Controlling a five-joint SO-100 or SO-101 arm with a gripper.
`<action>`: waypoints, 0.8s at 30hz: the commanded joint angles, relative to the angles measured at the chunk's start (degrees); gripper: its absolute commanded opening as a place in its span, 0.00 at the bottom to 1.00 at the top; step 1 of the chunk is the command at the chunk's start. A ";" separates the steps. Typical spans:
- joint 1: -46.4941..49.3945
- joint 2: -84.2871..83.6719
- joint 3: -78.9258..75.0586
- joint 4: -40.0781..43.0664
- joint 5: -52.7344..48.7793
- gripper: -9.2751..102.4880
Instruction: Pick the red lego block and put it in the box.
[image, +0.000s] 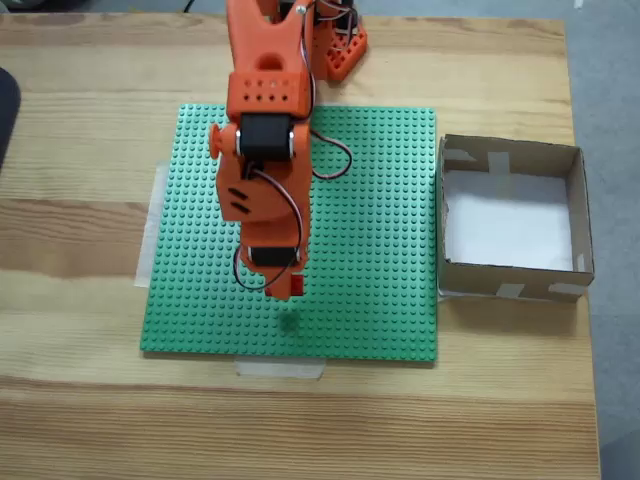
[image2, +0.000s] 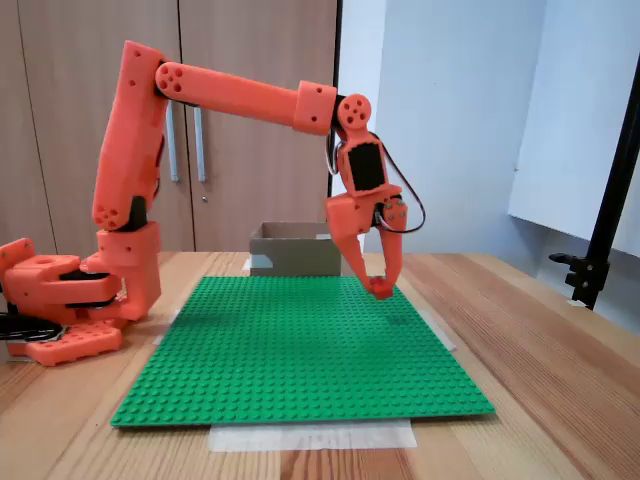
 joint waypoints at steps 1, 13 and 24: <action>-1.23 5.10 -1.41 1.67 0.88 0.09; -7.38 10.37 -3.60 6.77 3.60 0.09; -15.56 10.46 -9.84 10.11 6.15 0.09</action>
